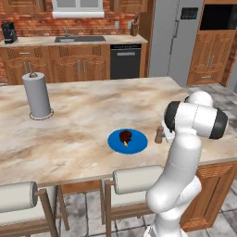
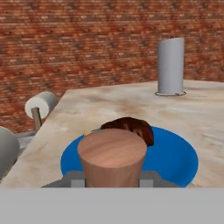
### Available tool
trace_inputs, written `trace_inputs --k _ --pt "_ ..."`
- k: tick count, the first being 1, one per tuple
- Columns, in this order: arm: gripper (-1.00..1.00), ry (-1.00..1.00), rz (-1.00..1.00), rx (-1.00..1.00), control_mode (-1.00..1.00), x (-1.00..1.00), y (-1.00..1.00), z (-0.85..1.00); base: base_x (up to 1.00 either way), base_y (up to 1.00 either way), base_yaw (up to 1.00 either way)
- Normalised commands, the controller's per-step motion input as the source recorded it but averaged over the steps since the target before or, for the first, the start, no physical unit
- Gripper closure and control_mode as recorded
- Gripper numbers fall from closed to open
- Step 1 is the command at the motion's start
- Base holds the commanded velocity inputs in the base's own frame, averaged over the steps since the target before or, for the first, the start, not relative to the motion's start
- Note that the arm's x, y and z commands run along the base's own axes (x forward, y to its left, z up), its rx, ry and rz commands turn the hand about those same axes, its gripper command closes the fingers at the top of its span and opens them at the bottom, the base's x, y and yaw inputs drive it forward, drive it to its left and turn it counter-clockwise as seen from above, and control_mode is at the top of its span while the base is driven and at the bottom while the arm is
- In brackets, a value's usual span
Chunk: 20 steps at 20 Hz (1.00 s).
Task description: Retrieve the shaker from the cabinet and place it next the steak on a plate on the dining table.
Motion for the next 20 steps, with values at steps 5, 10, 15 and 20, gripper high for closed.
trace_inputs --k 5,10,15,20 --pt "1.0 0.0 0.0 0.0 -1.0 0.2 0.14 -0.25 0.0 0.0 0.0" --pt "1.0 0.0 0.0 0.0 -1.0 0.2 0.07 -0.2 0.0 0.0 0.0" --pt "1.0 0.0 0.0 0.0 -1.0 0.29 0.0 -0.23 0.0 0.0 0.0" --pt "1.0 -0.01 0.0 0.0 -1.0 0.25 0.0 -0.14 0.0 0.0 0.0"
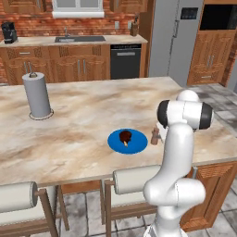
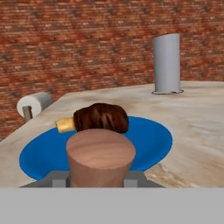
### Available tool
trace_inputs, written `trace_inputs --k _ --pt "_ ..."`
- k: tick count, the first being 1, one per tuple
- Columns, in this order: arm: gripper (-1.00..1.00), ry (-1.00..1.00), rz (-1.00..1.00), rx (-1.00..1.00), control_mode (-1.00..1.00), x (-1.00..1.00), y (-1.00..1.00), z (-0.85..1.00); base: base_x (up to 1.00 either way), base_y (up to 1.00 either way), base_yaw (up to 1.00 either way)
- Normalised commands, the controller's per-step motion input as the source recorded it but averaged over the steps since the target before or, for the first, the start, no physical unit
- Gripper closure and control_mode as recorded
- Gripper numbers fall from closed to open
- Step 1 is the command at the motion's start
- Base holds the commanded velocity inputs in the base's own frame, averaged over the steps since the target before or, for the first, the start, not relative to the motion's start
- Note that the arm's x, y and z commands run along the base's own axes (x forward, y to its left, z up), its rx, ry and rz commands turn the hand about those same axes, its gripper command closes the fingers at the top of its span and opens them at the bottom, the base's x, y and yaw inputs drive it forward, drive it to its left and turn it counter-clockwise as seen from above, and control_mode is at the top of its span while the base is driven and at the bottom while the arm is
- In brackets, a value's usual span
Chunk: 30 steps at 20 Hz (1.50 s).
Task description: Retrieve the shaker from the cabinet and place it next the steak on a plate on the dining table.
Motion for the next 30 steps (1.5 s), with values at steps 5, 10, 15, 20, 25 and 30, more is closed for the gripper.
trace_inputs --k 5,10,15,20,25,30 --pt "1.0 -0.03 0.0 -0.01 -1.0 0.28 0.0 -0.04 0.0 0.0 0.0" --pt "1.0 -0.04 0.0 0.0 -1.0 0.01 0.0 -0.12 0.0 0.0 0.0" --pt "1.0 -0.1 0.0 0.0 -1.0 0.0 0.0 -0.08 0.0 0.0 0.0" --pt "1.0 -0.12 0.0 -0.03 -1.0 -0.01 0.03 -0.16 0.0 0.0 0.0" --pt "1.0 -0.15 0.0 -0.15 -1.0 -0.04 0.18 -0.23 0.0 0.0 0.0" --pt "1.0 -0.04 0.0 -0.15 -1.0 0.0 0.18 -0.22 0.0 0.0 0.0"
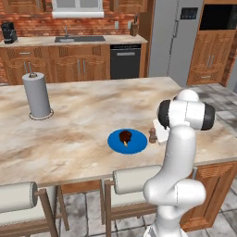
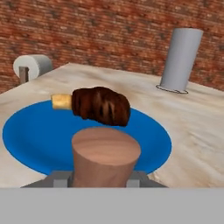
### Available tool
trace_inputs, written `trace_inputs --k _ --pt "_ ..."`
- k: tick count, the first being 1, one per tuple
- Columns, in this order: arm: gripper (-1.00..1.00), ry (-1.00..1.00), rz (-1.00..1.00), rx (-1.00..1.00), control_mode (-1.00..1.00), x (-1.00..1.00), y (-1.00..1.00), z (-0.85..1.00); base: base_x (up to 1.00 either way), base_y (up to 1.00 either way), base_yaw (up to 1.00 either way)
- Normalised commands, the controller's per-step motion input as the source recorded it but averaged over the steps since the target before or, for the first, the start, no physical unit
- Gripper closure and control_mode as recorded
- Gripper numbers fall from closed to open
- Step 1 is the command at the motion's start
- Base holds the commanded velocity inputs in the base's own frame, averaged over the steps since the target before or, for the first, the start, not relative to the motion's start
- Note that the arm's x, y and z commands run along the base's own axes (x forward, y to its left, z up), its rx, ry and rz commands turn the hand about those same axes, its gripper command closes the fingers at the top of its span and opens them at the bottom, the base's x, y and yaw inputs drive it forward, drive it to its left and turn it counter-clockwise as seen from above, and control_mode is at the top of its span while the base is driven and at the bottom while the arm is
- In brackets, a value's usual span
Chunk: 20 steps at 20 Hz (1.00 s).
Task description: Retrieve the shaker from the cabinet and place it next the steak on a plate on the dining table.
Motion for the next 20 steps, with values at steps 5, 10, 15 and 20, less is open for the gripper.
trace_inputs --k 5,10,15,20 --pt "1.0 0.0 0.0 -0.09 -1.0 0.0 0.04 -0.24 0.0 0.0 0.0" --pt "-1.0 0.01 0.0 0.01 -1.0 -0.03 -0.27 -0.02 0.0 0.0 0.0" --pt "-1.0 0.0 0.0 0.03 -1.0 -0.15 -0.27 0.0 0.0 0.0 0.0" --pt "-1.0 -0.01 0.0 0.01 -1.0 -0.18 -0.06 0.0 0.0 0.0 0.0"
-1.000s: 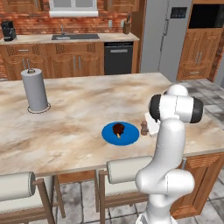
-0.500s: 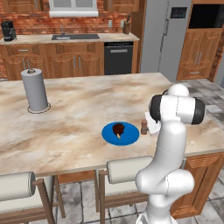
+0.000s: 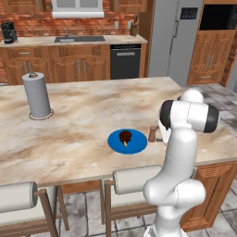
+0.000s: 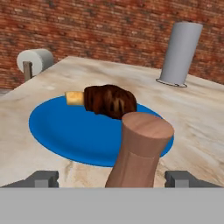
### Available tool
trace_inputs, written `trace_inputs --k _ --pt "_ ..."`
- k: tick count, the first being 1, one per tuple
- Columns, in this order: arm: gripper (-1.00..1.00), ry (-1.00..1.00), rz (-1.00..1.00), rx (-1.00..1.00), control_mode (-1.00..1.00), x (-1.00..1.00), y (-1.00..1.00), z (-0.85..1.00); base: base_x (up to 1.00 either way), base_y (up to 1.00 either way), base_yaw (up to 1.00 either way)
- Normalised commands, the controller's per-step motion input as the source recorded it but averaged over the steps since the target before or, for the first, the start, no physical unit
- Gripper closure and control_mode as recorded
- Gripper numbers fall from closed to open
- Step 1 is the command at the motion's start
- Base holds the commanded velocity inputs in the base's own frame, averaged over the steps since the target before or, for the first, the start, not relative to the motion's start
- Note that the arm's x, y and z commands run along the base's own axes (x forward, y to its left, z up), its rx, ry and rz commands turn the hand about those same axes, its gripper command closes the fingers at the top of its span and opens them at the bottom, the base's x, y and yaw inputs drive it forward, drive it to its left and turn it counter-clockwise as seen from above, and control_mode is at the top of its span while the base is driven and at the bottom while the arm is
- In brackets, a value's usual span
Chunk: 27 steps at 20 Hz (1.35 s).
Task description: Retrieve the shaker from the cabinet and place it next the steak on a plate on the dining table.
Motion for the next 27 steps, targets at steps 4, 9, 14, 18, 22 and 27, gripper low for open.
trace_inputs --k 4,9,14,18,22,27 --pt "-1.0 -0.06 0.0 0.01 -1.0 -0.13 -0.09 0.01 0.0 0.0 0.0" --pt "-1.0 -0.07 0.0 0.13 -1.0 -0.31 -0.55 0.21 0.0 0.0 0.0" --pt "-1.0 -0.07 0.0 0.15 -1.0 -0.39 -0.5 0.31 0.0 0.0 0.0" --pt "-1.0 -0.21 0.0 0.11 -1.0 -0.63 -0.22 0.5 0.0 0.0 0.0" --pt "-1.0 -0.13 0.0 0.04 -1.0 -0.72 -0.05 0.64 0.0 0.0 0.0" --pt "-1.0 -0.05 0.0 -0.01 -1.0 -0.77 0.0 0.99 0.0 0.0 0.0"
